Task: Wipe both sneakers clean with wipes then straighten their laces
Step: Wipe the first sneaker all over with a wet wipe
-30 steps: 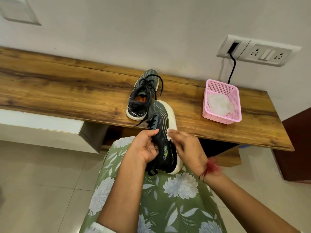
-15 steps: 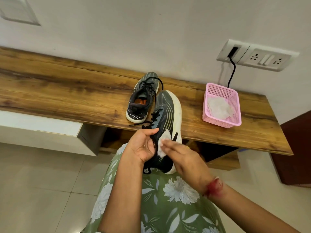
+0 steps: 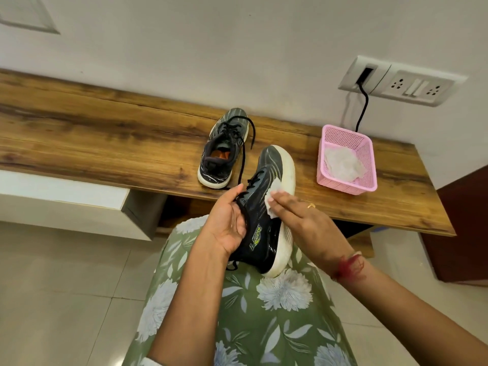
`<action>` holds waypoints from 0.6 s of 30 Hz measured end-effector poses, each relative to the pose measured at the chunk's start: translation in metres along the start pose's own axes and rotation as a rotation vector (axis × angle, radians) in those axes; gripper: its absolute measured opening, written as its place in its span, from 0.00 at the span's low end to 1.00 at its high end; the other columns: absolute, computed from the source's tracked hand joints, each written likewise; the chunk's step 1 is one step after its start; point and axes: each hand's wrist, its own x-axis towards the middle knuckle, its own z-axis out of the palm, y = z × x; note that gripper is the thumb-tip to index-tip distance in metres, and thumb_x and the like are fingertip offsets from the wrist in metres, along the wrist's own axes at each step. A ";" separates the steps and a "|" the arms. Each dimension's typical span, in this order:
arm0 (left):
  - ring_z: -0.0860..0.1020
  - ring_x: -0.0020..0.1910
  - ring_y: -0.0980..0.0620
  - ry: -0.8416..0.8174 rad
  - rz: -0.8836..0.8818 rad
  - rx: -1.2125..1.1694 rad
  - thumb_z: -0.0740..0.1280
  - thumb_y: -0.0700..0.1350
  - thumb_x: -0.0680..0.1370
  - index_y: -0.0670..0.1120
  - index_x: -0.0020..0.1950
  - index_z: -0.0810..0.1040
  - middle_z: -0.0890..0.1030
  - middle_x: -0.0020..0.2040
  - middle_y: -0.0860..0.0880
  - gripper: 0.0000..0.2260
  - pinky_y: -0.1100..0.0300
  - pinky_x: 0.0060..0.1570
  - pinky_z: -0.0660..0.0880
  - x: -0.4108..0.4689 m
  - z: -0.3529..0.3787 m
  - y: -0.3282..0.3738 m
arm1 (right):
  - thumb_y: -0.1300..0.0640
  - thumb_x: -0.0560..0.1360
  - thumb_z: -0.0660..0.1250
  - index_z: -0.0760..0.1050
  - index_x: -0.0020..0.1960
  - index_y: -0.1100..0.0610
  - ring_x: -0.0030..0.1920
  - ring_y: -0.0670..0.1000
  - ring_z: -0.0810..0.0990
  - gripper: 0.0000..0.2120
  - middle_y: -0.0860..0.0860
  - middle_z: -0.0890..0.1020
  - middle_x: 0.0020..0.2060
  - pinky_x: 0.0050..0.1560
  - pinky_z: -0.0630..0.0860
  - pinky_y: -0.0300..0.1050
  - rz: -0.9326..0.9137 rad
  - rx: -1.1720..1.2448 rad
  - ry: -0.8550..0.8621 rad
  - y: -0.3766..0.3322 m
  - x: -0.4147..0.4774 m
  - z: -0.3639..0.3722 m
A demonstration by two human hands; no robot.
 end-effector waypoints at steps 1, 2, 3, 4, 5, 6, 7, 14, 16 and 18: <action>0.84 0.40 0.49 -0.008 0.002 0.008 0.57 0.51 0.81 0.38 0.57 0.79 0.85 0.44 0.41 0.19 0.57 0.47 0.78 0.000 0.001 0.000 | 0.74 0.59 0.74 0.75 0.62 0.65 0.58 0.59 0.78 0.31 0.62 0.77 0.60 0.57 0.71 0.53 -0.005 -0.005 0.005 -0.003 -0.001 -0.002; 0.84 0.40 0.49 -0.006 0.009 0.023 0.57 0.52 0.81 0.39 0.56 0.79 0.85 0.43 0.42 0.19 0.58 0.48 0.77 0.000 0.002 0.000 | 0.73 0.62 0.73 0.75 0.62 0.65 0.59 0.58 0.78 0.28 0.61 0.77 0.60 0.60 0.69 0.54 -0.074 -0.014 -0.004 -0.010 -0.005 -0.003; 0.84 0.39 0.50 -0.003 0.015 0.034 0.57 0.52 0.81 0.40 0.54 0.79 0.85 0.42 0.43 0.18 0.59 0.48 0.77 0.000 0.002 0.000 | 0.70 0.67 0.69 0.75 0.62 0.64 0.60 0.58 0.77 0.23 0.61 0.77 0.60 0.62 0.66 0.55 -0.172 -0.022 -0.031 -0.016 -0.010 -0.003; 0.84 0.38 0.51 0.002 0.021 0.048 0.57 0.52 0.81 0.40 0.51 0.80 0.85 0.41 0.43 0.18 0.59 0.47 0.77 0.000 0.002 -0.001 | 0.67 0.70 0.65 0.75 0.62 0.63 0.61 0.57 0.77 0.20 0.60 0.77 0.61 0.64 0.64 0.57 -0.261 -0.037 -0.057 -0.019 -0.015 -0.003; 0.84 0.38 0.52 0.006 0.023 0.058 0.57 0.52 0.81 0.40 0.50 0.80 0.85 0.41 0.43 0.18 0.60 0.45 0.77 -0.001 0.003 -0.002 | 0.66 0.71 0.63 0.75 0.62 0.63 0.61 0.56 0.77 0.19 0.59 0.77 0.61 0.65 0.63 0.59 -0.307 -0.062 -0.069 -0.018 -0.016 -0.005; 0.84 0.39 0.51 0.008 0.021 0.068 0.57 0.53 0.81 0.40 0.50 0.80 0.85 0.42 0.43 0.19 0.60 0.44 0.78 -0.001 0.003 -0.003 | 0.67 0.68 0.66 0.75 0.61 0.63 0.60 0.56 0.77 0.21 0.59 0.78 0.60 0.64 0.62 0.61 -0.289 -0.083 -0.064 -0.013 -0.014 -0.007; 0.84 0.41 0.50 0.002 0.015 0.065 0.57 0.54 0.81 0.39 0.52 0.81 0.85 0.45 0.42 0.21 0.59 0.44 0.79 -0.002 0.004 -0.003 | 0.70 0.65 0.69 0.76 0.61 0.63 0.59 0.56 0.78 0.24 0.59 0.78 0.59 0.63 0.62 0.63 -0.212 -0.096 -0.043 -0.006 -0.010 -0.007; 0.81 0.34 0.49 0.004 -0.041 0.085 0.58 0.59 0.79 0.38 0.44 0.80 0.83 0.37 0.42 0.25 0.61 0.38 0.78 -0.004 0.006 -0.007 | 0.65 0.72 0.64 0.76 0.60 0.61 0.61 0.55 0.76 0.17 0.57 0.79 0.59 0.66 0.65 0.54 -0.351 -0.013 -0.091 -0.026 -0.015 -0.009; 0.81 0.31 0.50 0.004 -0.026 0.119 0.56 0.59 0.80 0.39 0.45 0.80 0.82 0.35 0.43 0.25 0.66 0.31 0.77 -0.003 0.007 -0.009 | 0.68 0.67 0.70 0.77 0.60 0.61 0.59 0.54 0.78 0.22 0.57 0.79 0.58 0.65 0.63 0.56 -0.222 -0.030 -0.061 -0.015 -0.007 -0.012; 0.83 0.36 0.51 0.002 -0.014 0.123 0.55 0.59 0.81 0.39 0.48 0.82 0.84 0.41 0.42 0.27 0.65 0.37 0.79 -0.003 0.007 -0.008 | 0.72 0.62 0.74 0.76 0.60 0.62 0.58 0.55 0.79 0.27 0.58 0.79 0.58 0.65 0.63 0.57 -0.073 -0.026 -0.017 -0.007 -0.001 -0.014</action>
